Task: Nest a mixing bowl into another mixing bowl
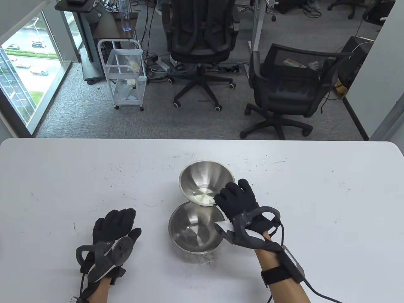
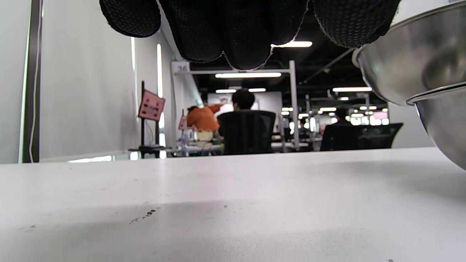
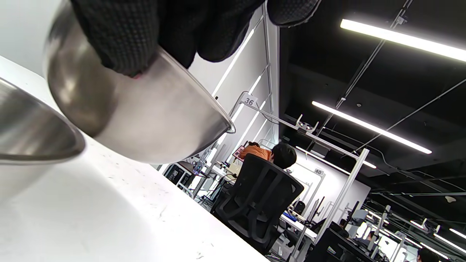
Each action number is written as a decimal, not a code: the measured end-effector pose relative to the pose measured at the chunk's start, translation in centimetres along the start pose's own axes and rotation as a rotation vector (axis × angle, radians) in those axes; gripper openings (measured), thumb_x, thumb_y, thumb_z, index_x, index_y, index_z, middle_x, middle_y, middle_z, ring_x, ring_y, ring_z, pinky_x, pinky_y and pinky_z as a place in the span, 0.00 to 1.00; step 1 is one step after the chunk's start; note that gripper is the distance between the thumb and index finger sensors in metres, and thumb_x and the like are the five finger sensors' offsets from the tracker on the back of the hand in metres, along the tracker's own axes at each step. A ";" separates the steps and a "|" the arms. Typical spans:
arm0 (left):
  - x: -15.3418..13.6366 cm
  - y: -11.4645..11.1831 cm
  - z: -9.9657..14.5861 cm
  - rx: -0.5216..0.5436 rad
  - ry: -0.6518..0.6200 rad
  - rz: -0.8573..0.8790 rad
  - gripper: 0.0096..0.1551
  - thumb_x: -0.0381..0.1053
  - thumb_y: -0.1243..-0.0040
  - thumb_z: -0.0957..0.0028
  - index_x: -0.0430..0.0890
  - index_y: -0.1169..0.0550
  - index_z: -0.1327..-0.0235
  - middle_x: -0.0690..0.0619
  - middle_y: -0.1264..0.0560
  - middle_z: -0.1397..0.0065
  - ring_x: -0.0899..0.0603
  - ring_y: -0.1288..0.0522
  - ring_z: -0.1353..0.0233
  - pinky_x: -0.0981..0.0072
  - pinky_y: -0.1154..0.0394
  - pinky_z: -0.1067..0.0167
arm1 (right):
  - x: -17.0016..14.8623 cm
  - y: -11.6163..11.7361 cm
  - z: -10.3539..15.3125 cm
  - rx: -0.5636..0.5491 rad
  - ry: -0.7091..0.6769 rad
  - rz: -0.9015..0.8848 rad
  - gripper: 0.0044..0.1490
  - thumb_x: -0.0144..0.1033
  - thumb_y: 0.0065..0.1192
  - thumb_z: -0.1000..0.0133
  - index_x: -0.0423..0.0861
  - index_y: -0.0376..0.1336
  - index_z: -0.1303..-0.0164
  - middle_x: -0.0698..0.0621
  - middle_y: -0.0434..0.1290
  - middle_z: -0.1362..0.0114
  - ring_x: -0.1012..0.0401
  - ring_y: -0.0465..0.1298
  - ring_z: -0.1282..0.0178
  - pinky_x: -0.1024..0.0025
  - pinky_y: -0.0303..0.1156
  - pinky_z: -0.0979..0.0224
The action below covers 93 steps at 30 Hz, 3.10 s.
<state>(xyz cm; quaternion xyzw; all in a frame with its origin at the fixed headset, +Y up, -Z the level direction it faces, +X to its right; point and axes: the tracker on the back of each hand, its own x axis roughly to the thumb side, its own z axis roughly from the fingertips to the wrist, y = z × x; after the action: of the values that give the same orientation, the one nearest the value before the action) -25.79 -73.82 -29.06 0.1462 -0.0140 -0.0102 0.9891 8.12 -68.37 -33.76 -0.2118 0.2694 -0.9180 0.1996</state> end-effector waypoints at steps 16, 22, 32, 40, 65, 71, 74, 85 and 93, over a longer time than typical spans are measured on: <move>0.3 -0.2 0.0 -0.007 -0.014 0.014 0.41 0.69 0.44 0.48 0.59 0.33 0.19 0.57 0.26 0.19 0.43 0.30 0.18 0.38 0.34 0.24 | 2.6 -2.7 5.7 -0.030 -0.066 -0.016 0.14 0.49 0.74 0.51 0.73 0.75 0.57 0.69 0.84 0.42 0.64 0.79 0.30 0.47 0.65 0.22; 0.3 -0.2 0.1 -0.006 -0.013 0.014 0.41 0.69 0.44 0.48 0.60 0.33 0.19 0.57 0.26 0.19 0.42 0.30 0.18 0.38 0.34 0.24 | 3.7 -2.8 6.3 -0.037 -0.111 -0.003 0.14 0.49 0.74 0.51 0.73 0.75 0.57 0.69 0.84 0.42 0.64 0.79 0.30 0.47 0.65 0.22; 0.3 -0.2 0.0 -0.007 -0.015 0.021 0.41 0.69 0.44 0.48 0.60 0.33 0.19 0.57 0.26 0.19 0.42 0.30 0.18 0.38 0.34 0.24 | 5.6 -2.3 6.7 -0.016 -0.168 0.014 0.15 0.49 0.74 0.52 0.74 0.75 0.57 0.69 0.85 0.42 0.64 0.79 0.31 0.47 0.65 0.22; 0.3 -0.3 0.0 -0.009 -0.016 0.026 0.41 0.68 0.45 0.48 0.60 0.33 0.19 0.57 0.26 0.19 0.43 0.30 0.18 0.38 0.34 0.24 | 5.8 -1.8 7.3 0.000 -0.189 0.050 0.14 0.48 0.74 0.51 0.73 0.75 0.57 0.69 0.85 0.42 0.64 0.80 0.31 0.47 0.66 0.22; 0.2 -0.4 0.0 -0.019 -0.012 0.036 0.40 0.68 0.45 0.48 0.60 0.33 0.19 0.57 0.26 0.19 0.42 0.30 0.18 0.38 0.34 0.25 | 6.1 -1.7 7.8 0.110 -0.256 0.101 0.20 0.43 0.68 0.47 0.76 0.73 0.50 0.70 0.83 0.35 0.62 0.76 0.25 0.47 0.64 0.21; 0.3 -0.4 0.0 -0.021 -0.016 0.033 0.41 0.68 0.45 0.48 0.60 0.33 0.19 0.57 0.26 0.19 0.42 0.30 0.18 0.38 0.34 0.24 | 5.5 -1.2 8.2 0.104 -0.203 0.075 0.23 0.45 0.67 0.46 0.71 0.70 0.41 0.67 0.79 0.29 0.59 0.73 0.21 0.47 0.63 0.20; 0.3 -0.4 0.0 -0.022 -0.017 0.031 0.41 0.68 0.45 0.48 0.59 0.33 0.19 0.57 0.26 0.19 0.42 0.30 0.18 0.38 0.34 0.25 | 4.9 -0.9 8.5 0.102 -0.161 0.057 0.27 0.48 0.67 0.47 0.68 0.68 0.36 0.64 0.76 0.26 0.58 0.71 0.20 0.46 0.62 0.20; 0.5 -0.4 0.0 -0.018 -0.024 0.024 0.41 0.68 0.45 0.48 0.59 0.33 0.19 0.57 0.26 0.19 0.42 0.30 0.18 0.38 0.34 0.24 | 1.6 0.8 9.6 0.134 0.028 -0.033 0.39 0.54 0.67 0.49 0.60 0.61 0.26 0.58 0.69 0.20 0.53 0.66 0.17 0.44 0.61 0.20; 0.7 -0.4 0.1 -0.017 -0.034 0.016 0.41 0.68 0.45 0.48 0.59 0.33 0.19 0.57 0.26 0.18 0.42 0.30 0.18 0.38 0.34 0.24 | -1.1 1.8 10.4 0.159 0.170 -0.144 0.43 0.57 0.67 0.50 0.58 0.59 0.23 0.57 0.68 0.18 0.52 0.66 0.17 0.43 0.60 0.20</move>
<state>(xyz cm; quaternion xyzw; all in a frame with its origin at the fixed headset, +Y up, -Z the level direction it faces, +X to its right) -25.05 -74.29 -29.10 0.1375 -0.0318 -0.0047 0.9900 14.67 -73.56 -27.16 -0.1355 0.1957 -0.9631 0.1259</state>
